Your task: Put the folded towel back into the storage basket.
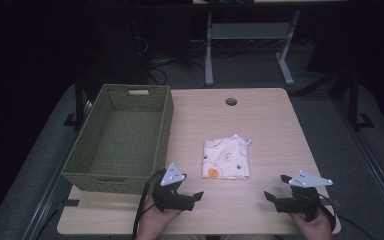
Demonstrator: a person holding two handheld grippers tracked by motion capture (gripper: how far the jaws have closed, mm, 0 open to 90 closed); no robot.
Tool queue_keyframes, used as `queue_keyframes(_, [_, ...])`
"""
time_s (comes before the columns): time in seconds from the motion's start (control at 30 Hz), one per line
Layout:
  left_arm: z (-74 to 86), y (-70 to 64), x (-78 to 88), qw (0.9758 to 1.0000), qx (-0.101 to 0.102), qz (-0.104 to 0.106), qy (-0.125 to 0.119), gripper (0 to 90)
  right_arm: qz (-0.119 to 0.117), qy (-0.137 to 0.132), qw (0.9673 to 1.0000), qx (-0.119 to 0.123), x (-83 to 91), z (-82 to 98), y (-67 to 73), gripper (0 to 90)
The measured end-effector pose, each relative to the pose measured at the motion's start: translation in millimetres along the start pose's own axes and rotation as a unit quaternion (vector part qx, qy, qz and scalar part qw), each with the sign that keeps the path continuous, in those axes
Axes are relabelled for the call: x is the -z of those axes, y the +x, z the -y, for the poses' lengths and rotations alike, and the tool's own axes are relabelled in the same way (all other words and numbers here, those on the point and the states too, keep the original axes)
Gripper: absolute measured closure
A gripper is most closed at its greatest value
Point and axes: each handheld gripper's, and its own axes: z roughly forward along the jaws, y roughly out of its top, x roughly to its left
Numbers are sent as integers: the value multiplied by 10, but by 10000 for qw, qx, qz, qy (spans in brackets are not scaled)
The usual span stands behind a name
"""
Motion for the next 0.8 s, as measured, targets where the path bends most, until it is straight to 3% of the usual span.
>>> queue_keyframes(0.37, [-270, 70, -183, 9997, -65, 109, 218, 189, 46, 5, 10000, -52, -3, 14, -32, 149])
queue_keyframes(0.8, [-623, -7, -490, 9974, -418, 164, 560, 198, -64, -12, 10000, -48, -21, 5, -28, 149])
